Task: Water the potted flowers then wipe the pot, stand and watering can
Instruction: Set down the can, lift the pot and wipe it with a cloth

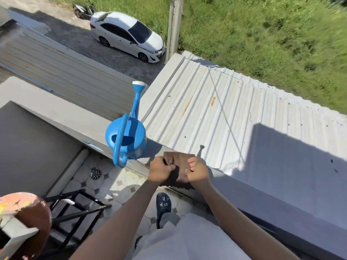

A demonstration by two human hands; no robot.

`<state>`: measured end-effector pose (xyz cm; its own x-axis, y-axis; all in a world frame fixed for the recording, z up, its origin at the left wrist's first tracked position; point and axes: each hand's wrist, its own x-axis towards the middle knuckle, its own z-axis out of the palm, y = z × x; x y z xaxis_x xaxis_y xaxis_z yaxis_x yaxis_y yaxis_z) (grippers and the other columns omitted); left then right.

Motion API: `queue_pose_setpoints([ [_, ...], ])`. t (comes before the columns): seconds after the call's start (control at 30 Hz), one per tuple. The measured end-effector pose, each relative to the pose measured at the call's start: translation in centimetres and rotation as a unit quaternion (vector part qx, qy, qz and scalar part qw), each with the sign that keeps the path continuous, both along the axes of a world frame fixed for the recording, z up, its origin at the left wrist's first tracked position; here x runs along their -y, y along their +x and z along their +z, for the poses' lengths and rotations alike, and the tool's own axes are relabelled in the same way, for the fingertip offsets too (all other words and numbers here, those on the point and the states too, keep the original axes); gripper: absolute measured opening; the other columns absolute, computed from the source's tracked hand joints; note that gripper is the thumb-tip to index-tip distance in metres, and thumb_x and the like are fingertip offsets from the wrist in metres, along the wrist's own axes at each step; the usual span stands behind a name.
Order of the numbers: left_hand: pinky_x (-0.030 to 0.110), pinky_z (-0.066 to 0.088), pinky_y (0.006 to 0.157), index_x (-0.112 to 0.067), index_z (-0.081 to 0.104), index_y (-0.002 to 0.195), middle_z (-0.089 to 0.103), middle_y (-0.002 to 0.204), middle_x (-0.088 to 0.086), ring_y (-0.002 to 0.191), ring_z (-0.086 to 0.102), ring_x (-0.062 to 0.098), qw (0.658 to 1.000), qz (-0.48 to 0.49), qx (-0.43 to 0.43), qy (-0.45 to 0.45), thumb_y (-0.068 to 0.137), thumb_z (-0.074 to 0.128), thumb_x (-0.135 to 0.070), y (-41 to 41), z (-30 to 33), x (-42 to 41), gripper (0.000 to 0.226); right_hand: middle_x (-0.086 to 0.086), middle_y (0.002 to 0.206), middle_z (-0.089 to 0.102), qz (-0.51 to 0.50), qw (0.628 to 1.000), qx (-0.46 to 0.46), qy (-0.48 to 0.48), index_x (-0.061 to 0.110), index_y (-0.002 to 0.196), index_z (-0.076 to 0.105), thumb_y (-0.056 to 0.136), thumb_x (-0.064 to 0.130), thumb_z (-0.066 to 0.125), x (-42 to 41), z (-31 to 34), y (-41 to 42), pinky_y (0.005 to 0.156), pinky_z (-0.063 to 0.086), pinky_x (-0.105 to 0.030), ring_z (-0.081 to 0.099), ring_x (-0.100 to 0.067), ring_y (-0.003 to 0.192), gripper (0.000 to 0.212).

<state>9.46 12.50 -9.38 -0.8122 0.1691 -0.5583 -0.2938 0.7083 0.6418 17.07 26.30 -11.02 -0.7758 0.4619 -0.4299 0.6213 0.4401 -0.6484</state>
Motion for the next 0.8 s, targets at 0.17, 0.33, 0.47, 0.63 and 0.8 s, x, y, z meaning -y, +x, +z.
queue_pose_setpoints([
  [0.17,0.026,0.051,0.062,-0.018,0.067,0.068,0.066,0.065,-0.003,0.065,0.061,0.015,0.99,0.06,0.0,0.131,0.069,0.071,-0.024,2.0,2.9,3.2,0.007,0.006,0.077,0.047,-0.01,0.992,-0.062,-0.113,0.018,0.103,0.054,0.061,0.017,0.069,2.6,2.3,0.2,0.062,0.043,-0.021,0.047,-0.01,0.065,0.045],
  [0.33,0.011,0.048,0.064,-0.023,0.064,0.074,0.065,0.071,-0.004,0.068,0.062,0.008,0.97,0.149,-0.024,0.189,0.076,0.069,-0.017,4.4,7.6,10.2,0.009,-0.008,0.086,0.054,0.036,0.962,-0.097,-0.252,0.009,0.114,0.049,0.07,-0.01,0.079,7.4,5.2,0.4,0.06,0.049,-0.011,0.052,-0.013,0.072,0.056],
  [0.47,0.037,0.055,0.068,-0.015,0.069,0.086,0.072,0.082,0.01,0.079,0.067,0.03,0.929,0.257,-0.033,0.262,0.071,0.072,-0.026,6.5,11.1,16.6,0.019,-0.001,0.097,0.065,0.124,0.957,-0.12,-0.234,0.014,0.12,0.05,0.079,0.016,0.079,12.9,8.4,1.1,0.07,0.052,-0.012,0.064,-0.01,0.085,0.05],
  [0.63,0.033,0.057,0.071,-0.012,0.07,0.098,0.075,0.085,0.008,0.082,0.069,0.023,0.847,0.374,-0.044,0.375,0.083,0.06,-0.007,10.4,14.7,23.8,0.018,-0.002,0.111,0.069,0.162,0.936,-0.066,-0.306,0.025,0.114,0.063,0.071,0.059,0.061,20.5,12.4,2.3,0.091,0.051,-0.043,0.064,-0.02,0.105,0.054],
  [0.8,0.046,0.058,0.075,-0.019,0.072,0.09,0.075,0.092,0.013,0.085,0.071,0.029,0.816,0.434,-0.062,0.378,0.081,0.064,-0.011,13.8,15.7,29.4,0.014,-0.01,0.1,0.073,0.194,0.816,-0.01,-0.544,0.009,0.114,0.068,0.094,0.035,0.054,26.6,15.0,4.2,0.058,0.054,-0.023,0.069,-0.015,0.079,0.036],
])
